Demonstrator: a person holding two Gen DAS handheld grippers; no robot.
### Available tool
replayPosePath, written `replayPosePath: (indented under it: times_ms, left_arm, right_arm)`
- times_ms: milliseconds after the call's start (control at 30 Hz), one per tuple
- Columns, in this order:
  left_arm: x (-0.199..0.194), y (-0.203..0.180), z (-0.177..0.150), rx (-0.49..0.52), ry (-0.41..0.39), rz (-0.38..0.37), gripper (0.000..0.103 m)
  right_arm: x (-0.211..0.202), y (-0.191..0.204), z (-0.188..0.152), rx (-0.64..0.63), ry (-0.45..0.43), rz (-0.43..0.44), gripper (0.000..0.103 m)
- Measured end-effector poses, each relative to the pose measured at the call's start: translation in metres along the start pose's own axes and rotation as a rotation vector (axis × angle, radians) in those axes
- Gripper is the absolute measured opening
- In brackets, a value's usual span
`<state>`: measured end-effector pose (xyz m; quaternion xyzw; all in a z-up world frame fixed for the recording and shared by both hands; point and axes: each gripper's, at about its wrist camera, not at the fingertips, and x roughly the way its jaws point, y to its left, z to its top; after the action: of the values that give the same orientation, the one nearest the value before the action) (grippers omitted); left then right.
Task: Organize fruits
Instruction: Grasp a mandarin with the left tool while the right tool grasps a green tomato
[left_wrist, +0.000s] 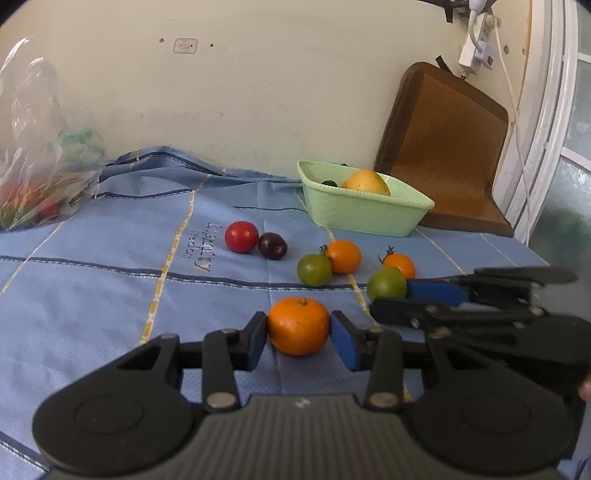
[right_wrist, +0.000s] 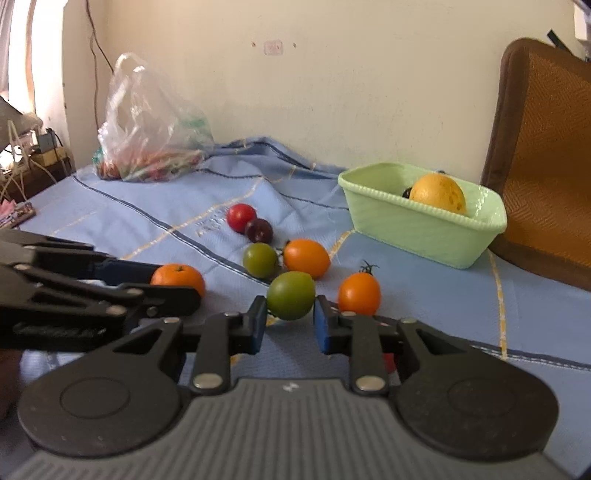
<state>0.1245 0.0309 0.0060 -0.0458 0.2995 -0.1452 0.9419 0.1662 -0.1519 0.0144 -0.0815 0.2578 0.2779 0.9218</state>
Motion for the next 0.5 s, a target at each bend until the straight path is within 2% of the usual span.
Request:
replayPosePath:
  times_ms: [333,500]
  left_arm:
    - [-0.013,-0.011,-0.006,0.06,-0.049,-0.045,0.037]
    - [-0.011,-0.013,-0.007,0.073,-0.017,-0.041,0.038]
  right_arm:
    - [-0.043,0.006,-0.026,0.08,0.012,0.049,0.03]
    - [-0.056,0.006,-0.035,0.102,-0.002,0.045,0.03]
